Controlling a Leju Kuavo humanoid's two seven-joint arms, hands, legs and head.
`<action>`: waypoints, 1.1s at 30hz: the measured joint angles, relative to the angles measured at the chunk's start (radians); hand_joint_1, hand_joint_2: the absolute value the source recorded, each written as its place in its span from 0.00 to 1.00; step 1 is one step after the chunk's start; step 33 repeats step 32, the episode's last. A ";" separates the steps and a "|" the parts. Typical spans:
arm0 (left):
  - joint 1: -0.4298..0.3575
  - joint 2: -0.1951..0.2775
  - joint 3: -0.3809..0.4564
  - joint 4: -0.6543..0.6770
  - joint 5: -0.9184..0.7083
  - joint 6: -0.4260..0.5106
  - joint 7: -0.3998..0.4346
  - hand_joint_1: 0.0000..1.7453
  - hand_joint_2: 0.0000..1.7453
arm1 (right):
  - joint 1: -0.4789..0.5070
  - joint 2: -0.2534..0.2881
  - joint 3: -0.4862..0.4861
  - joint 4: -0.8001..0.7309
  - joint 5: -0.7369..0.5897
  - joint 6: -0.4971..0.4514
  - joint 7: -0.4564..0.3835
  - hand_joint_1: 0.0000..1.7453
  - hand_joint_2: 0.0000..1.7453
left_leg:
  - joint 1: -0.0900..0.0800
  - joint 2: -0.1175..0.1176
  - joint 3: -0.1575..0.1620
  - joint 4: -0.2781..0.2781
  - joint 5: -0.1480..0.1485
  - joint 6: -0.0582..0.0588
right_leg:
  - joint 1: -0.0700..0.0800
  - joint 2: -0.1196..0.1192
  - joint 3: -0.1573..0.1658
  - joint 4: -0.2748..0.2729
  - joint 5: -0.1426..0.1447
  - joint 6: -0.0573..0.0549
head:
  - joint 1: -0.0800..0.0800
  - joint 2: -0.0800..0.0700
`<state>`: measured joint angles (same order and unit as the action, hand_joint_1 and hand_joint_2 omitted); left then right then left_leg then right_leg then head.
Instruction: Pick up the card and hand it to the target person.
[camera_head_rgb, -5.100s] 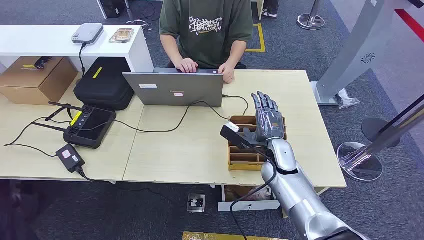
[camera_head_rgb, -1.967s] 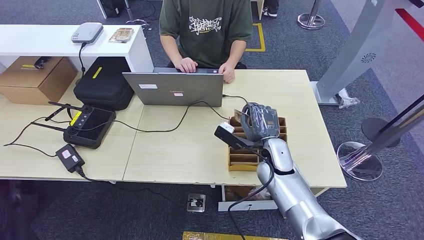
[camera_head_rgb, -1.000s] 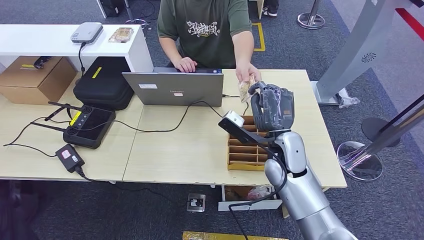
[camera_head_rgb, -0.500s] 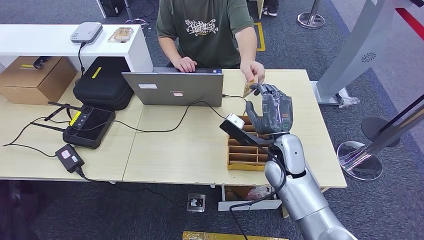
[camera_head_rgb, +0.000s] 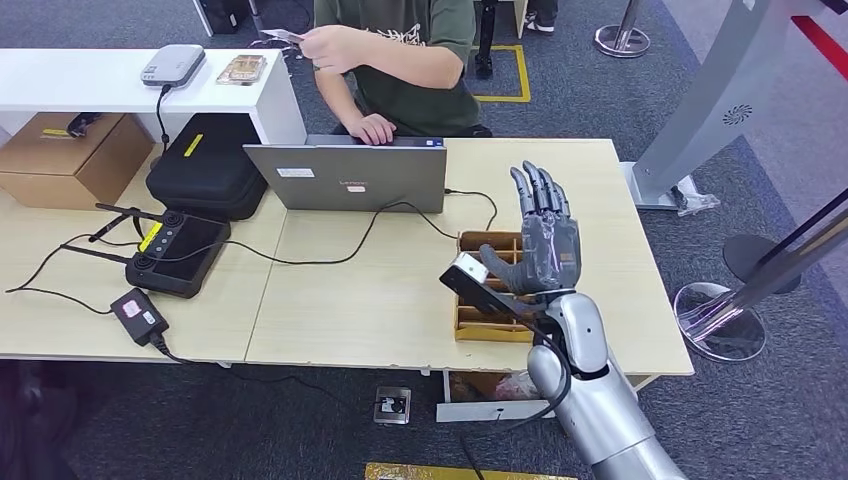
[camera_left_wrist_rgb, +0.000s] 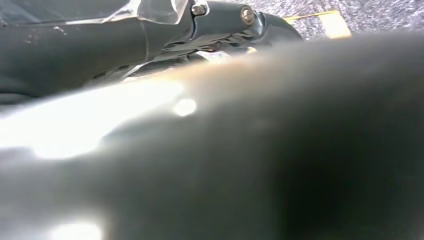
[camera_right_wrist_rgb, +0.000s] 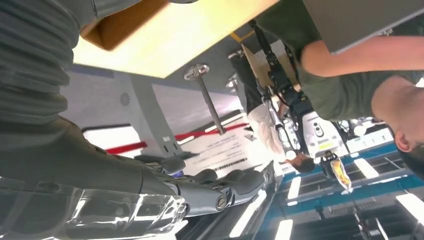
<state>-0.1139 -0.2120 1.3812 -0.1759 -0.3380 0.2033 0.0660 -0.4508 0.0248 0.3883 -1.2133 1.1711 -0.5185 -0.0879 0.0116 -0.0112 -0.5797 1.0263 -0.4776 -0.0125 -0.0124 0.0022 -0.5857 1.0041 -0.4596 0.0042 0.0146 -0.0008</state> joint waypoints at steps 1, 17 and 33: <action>0.000 0.000 -0.001 0.000 0.001 -0.001 0.000 0.00 0.00 | 0.017 0.000 0.000 -0.005 -0.008 -0.007 -0.006 0.00 1.00 | 0.000 0.000 0.000 0.000 0.000 0.000 | 0.000 0.000 0.000 0.000 0.000 0.000 | 0.000 0.000; 0.002 0.000 -0.007 0.000 0.015 -0.057 0.018 0.00 0.00 | 0.279 0.029 -0.029 -0.163 -0.653 0.157 -0.353 0.00 1.00 | 0.000 0.000 -0.001 0.000 -0.001 0.000 | 0.000 0.000 0.000 0.000 0.000 0.000 | 0.000 0.000; 0.006 0.002 -0.026 0.000 -0.006 -0.105 0.042 0.00 0.00 | 0.411 0.082 -0.099 -0.195 -0.757 0.207 -0.407 0.00 1.00 | 0.000 0.000 -0.001 0.000 -0.001 0.000 | 0.000 0.000 -0.001 0.000 -0.001 0.000 | 0.000 0.000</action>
